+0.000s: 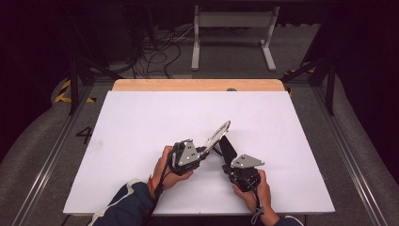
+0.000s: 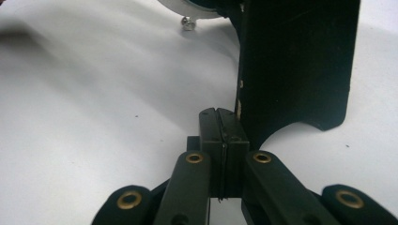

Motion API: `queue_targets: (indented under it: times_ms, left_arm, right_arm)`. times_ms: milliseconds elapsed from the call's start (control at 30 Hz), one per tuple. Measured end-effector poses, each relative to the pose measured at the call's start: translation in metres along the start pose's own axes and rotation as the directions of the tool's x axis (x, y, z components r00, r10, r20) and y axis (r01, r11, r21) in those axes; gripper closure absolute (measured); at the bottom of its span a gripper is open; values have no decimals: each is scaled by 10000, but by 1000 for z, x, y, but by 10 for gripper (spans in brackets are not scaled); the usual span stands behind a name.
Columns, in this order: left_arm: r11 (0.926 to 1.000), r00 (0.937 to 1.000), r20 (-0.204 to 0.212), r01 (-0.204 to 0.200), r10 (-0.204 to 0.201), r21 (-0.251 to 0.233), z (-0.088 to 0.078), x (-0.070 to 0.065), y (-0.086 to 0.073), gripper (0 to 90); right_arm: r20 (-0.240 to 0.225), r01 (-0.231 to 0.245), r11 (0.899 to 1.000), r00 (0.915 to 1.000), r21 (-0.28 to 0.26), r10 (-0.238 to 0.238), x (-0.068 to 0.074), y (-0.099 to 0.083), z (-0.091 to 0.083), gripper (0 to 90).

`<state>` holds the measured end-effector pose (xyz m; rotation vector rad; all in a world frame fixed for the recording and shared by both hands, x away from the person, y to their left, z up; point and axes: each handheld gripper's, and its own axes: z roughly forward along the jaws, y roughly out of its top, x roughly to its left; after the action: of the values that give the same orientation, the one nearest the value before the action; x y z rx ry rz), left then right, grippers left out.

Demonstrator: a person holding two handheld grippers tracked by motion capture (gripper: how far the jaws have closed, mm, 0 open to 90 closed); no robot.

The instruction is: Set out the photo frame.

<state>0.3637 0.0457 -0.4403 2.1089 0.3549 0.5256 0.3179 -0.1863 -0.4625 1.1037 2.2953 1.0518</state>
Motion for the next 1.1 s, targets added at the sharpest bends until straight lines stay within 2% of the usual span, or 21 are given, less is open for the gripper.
queue_targets:
  times_ms: [167,567,1100]
  left_arm:
    - [10000,10000,-33,28,-28,-15,2,-2,1,743]
    - [10000,10000,-62,-3,3,-15,4,-3,3,739]
    - [9999,9999,113,116,-114,-99,5,-1,2,733]
  right_arm:
    - [105,-64,10000,9999,69,63,-8,0,-1,900]
    - [117,-46,9999,9999,127,45,-17,-1,-2,900]
    - [77,-112,9997,9999,204,111,-21,-2,-5,900]
